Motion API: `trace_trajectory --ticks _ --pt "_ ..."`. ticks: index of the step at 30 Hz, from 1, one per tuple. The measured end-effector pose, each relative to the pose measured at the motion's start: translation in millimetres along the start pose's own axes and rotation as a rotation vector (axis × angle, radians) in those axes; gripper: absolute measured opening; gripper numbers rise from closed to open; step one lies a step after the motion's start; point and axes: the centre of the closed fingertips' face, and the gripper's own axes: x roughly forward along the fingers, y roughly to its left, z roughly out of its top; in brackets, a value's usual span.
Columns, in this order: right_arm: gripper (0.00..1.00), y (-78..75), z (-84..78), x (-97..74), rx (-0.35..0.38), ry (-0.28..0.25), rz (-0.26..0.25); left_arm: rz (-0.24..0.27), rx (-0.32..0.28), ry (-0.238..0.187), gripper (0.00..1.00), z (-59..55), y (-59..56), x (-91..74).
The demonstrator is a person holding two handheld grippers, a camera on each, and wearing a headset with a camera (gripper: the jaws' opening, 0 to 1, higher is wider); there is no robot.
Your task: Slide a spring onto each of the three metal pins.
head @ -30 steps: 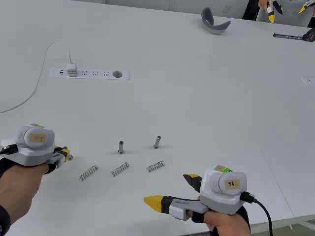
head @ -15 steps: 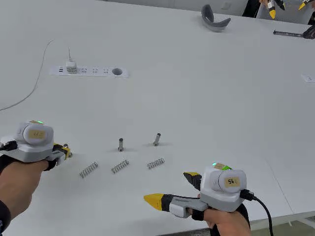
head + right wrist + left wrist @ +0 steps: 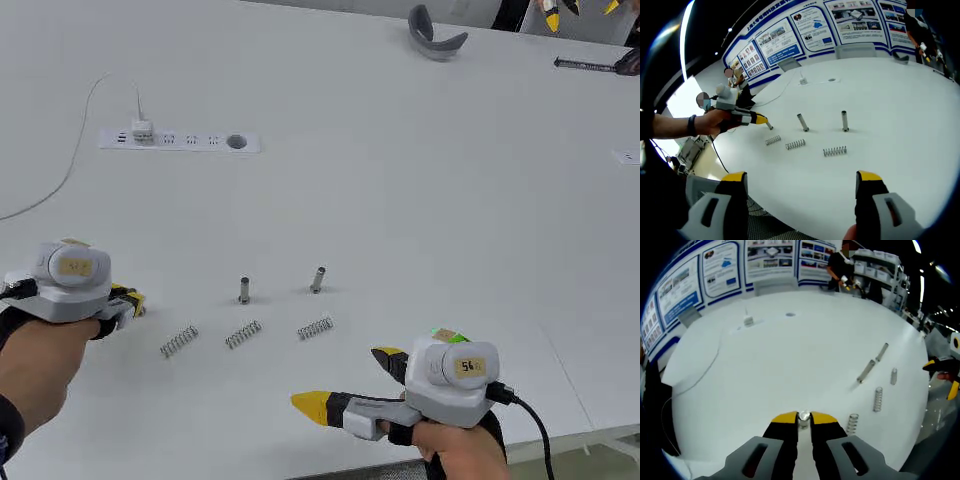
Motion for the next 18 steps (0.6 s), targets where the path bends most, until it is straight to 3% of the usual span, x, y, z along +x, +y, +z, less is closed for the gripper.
trace_trajectory --ticks 9,18 --pt "0.91 -1.2 -0.1 -0.1 -0.001 -0.001 0.000 -0.001 0.002 -0.001 0.08 2.0 -1.9 0.9" --pt "0.91 -1.6 -0.9 -0.1 0.001 0.000 0.000 -0.021 0.010 -0.011 0.08 10.0 -13.1 5.2"
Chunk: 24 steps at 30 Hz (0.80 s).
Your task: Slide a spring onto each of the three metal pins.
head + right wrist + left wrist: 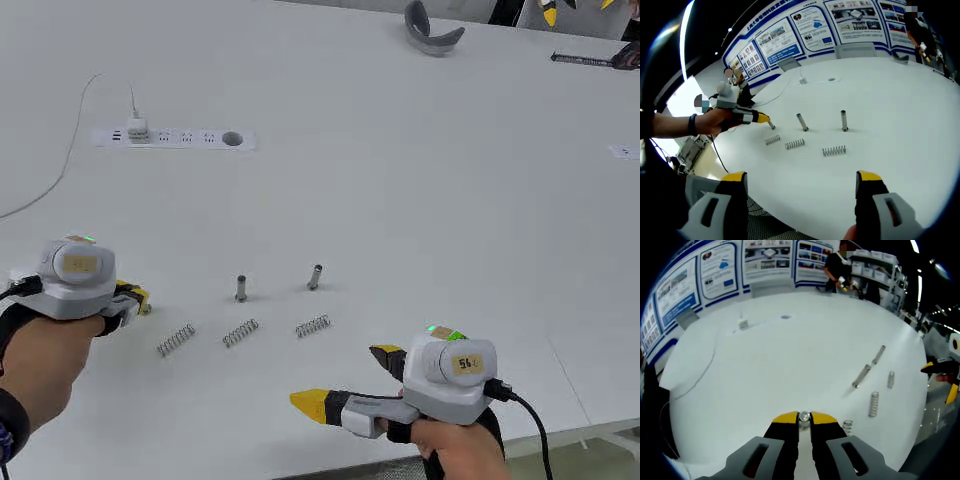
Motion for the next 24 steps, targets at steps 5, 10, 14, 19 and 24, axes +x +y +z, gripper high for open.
trace_trajectory --ticks 5,10,14,19,24 --pt "0.91 -0.7 -0.5 -0.1 0.001 0.001 0.000 -0.012 0.007 -0.007 0.08 6.5 -6.8 3.1" --pt "0.91 -1.9 -0.8 -0.4 0.002 0.000 -0.002 -0.020 0.014 -0.011 0.08 11.1 -11.4 6.6" --pt "0.91 -2.4 -0.5 -1.6 0.007 -0.004 -0.005 -0.026 0.020 -0.012 0.08 13.3 -14.4 8.7" --pt "0.91 -3.2 -1.2 -2.3 0.011 -0.005 -0.008 -0.032 0.028 -0.010 0.08 14.4 -17.3 10.3" --pt "0.91 -3.8 -2.4 -2.2 0.013 -0.003 -0.009 -0.032 0.042 -0.003 0.08 12.2 -18.7 11.9"
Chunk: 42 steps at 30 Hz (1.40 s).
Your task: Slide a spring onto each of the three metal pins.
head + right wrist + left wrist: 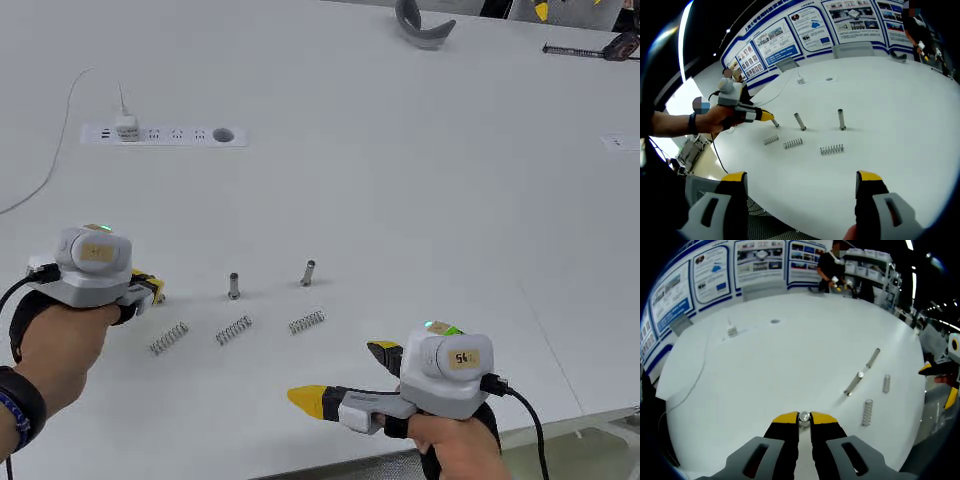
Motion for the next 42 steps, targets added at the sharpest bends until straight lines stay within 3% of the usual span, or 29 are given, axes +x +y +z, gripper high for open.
trace_trajectory --ticks 5,12,29,42 --pt "0.91 -0.9 1.0 0.0 0.005 -0.003 -0.002 0.002 0.017 0.020 0.08 -7.5 -0.4 1.7" --pt "0.91 -2.3 3.0 0.2 0.009 -0.009 -0.004 0.009 0.043 0.014 0.08 -6.1 -1.2 2.6" --pt "0.91 1.6 3.6 2.5 0.000 -0.007 0.007 0.022 0.025 0.017 0.09 -5.5 0.5 3.0" --pt "0.91 2.8 2.0 5.8 -0.004 -0.001 0.015 0.004 -0.018 0.044 0.22 -17.6 -0.8 -1.7"
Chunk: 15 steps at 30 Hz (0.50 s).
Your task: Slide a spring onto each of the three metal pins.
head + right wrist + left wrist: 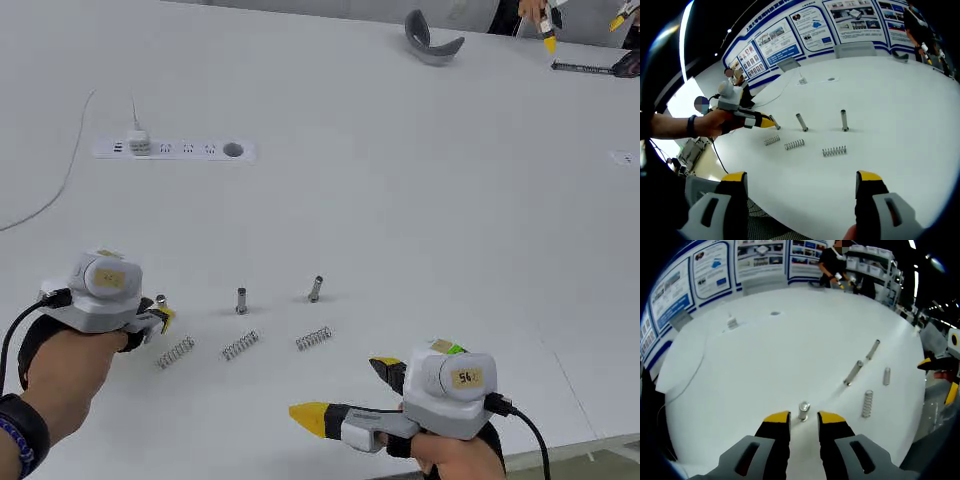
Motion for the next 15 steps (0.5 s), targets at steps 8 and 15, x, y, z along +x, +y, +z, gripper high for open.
trace_trajectory --ticks 8,15 --pt "0.91 1.9 -0.3 1.5 -0.008 0.003 0.007 0.006 -0.020 0.018 0.28 -11.9 1.4 -6.7" --pt "0.91 0.5 -4.5 7.2 -0.021 0.017 0.014 0.003 -0.023 0.023 0.32 -22.5 -1.7 -14.5"
